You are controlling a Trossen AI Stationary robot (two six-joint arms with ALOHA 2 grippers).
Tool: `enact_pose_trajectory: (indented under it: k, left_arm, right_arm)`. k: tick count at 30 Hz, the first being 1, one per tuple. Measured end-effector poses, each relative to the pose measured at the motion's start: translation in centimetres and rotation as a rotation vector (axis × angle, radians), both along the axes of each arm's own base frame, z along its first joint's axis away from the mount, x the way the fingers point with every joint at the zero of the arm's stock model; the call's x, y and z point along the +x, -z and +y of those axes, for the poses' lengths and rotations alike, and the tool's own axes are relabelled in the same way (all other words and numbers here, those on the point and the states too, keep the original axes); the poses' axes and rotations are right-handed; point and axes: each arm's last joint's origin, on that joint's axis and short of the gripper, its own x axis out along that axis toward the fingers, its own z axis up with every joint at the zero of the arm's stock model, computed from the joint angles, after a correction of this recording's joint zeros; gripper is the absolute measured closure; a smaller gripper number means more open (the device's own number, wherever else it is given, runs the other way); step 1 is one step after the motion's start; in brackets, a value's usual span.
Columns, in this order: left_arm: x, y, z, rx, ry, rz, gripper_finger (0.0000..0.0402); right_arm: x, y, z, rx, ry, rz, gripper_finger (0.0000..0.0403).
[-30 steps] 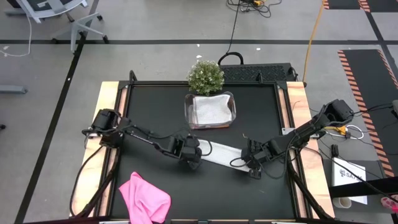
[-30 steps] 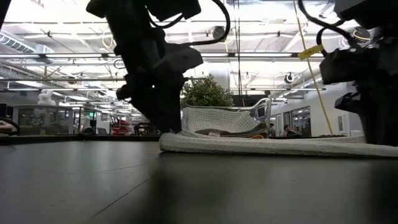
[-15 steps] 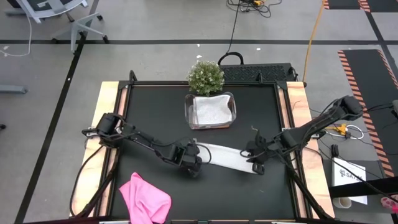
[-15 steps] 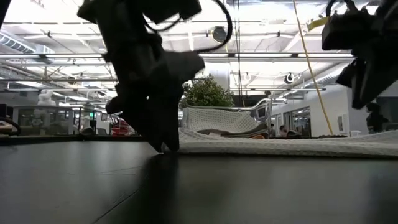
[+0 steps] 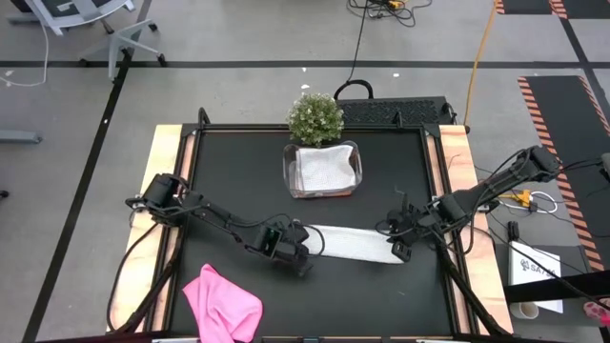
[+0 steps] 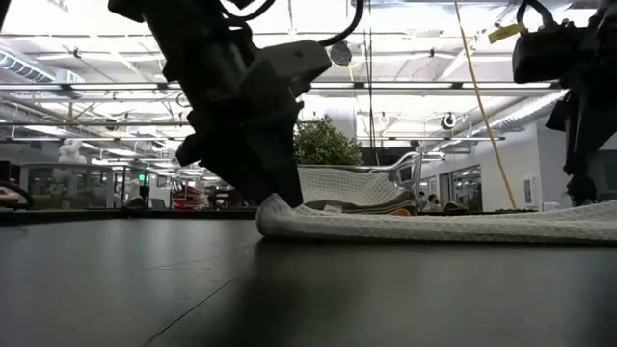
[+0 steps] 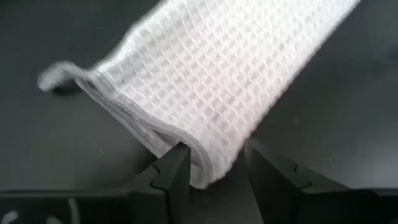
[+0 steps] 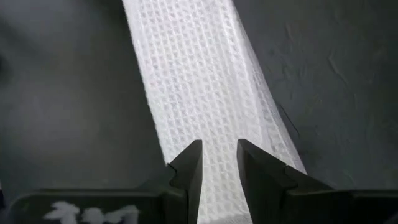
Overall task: Fold microfiber towels
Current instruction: Fold the gray microfiber towel on the table
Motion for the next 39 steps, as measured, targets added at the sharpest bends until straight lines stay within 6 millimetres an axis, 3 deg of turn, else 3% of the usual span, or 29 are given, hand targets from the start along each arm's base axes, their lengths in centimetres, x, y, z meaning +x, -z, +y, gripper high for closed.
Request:
enact_pose_trajectory:
  k: [8,14,18,21,30,39]
  left_arm:
    - [0.0,-0.5,1.2,0.07,0.078,0.028,0.025]
    - [-1.1,-3.9,1.4,0.06,0.113,-0.016,0.025]
    - [-2.0,-5.2,2.2,0.195,0.104,-0.004,0.025]
    - [-1.9,-5.2,3.5,0.261,0.125,0.028,0.025]
    - [-0.9,-5.1,7.2,0.164,0.143,0.05,0.025]
    - [-0.3,-5.3,8.5,0.178,0.307,0.023,0.0249]
  right_arm:
    - [-0.9,0.5,-0.4,-0.06,-0.035,0.107,0.031]
    - [-1.2,0.6,-0.5,-0.072,-0.034,0.141,0.031]
    - [-1.2,0.6,-0.6,-0.074,-0.034,0.143,0.031]
    - [-1.3,0.6,-0.6,-0.077,-0.034,0.149,0.031]
    - [-1.4,0.6,-0.6,-0.08,-0.035,0.157,0.031]
    - [-1.4,0.7,-0.6,-0.072,-0.086,0.168,0.03]
